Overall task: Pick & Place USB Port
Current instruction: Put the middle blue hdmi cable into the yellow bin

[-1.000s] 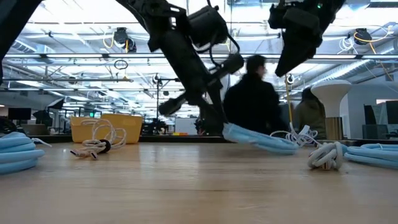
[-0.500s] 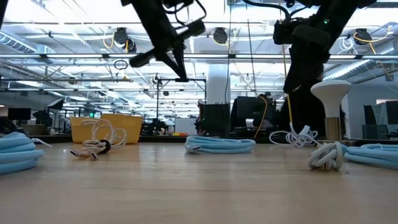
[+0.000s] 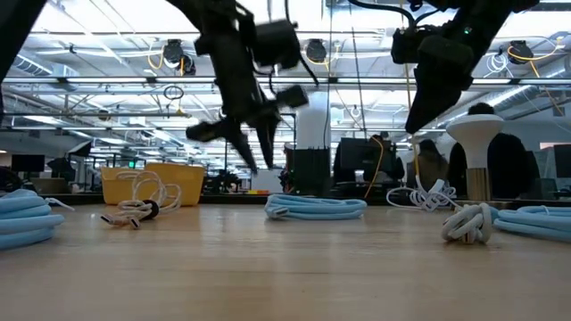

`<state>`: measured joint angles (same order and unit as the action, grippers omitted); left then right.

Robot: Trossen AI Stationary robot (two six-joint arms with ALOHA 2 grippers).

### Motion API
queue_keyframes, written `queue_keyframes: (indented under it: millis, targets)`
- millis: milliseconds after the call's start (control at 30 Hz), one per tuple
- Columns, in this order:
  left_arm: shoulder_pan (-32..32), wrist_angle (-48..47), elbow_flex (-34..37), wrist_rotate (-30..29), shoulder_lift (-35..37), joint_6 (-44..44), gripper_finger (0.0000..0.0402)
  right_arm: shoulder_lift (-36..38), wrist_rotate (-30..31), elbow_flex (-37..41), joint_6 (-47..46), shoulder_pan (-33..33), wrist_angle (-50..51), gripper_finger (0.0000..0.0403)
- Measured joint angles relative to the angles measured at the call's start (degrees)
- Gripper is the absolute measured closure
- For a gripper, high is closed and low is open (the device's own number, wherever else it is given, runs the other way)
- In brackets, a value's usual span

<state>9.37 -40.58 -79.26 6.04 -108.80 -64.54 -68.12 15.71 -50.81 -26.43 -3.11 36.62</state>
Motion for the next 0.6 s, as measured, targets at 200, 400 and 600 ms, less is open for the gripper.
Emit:
queue_keyframes:
  millis: [200, 400, 600]
  targets:
    - [-0.99, 3.49, 0.07, -0.76, -3.55, 0.04, 0.0163, 0.0, -1.08, 0.0, -0.92, 0.0, 0.02, 0.0287]
    - [0.25, 8.38, 0.04, -2.9, -2.18, -0.68, 0.0091, 0.0, -1.25, 0.0, -0.94, 0.0, -0.17, 0.0287]
    - [1.63, 8.1, 0.03, -3.0, -2.73, 1.02, 0.0099, 0.0, -2.08, 0.0, -0.94, 0.0, -0.47, 0.0287]
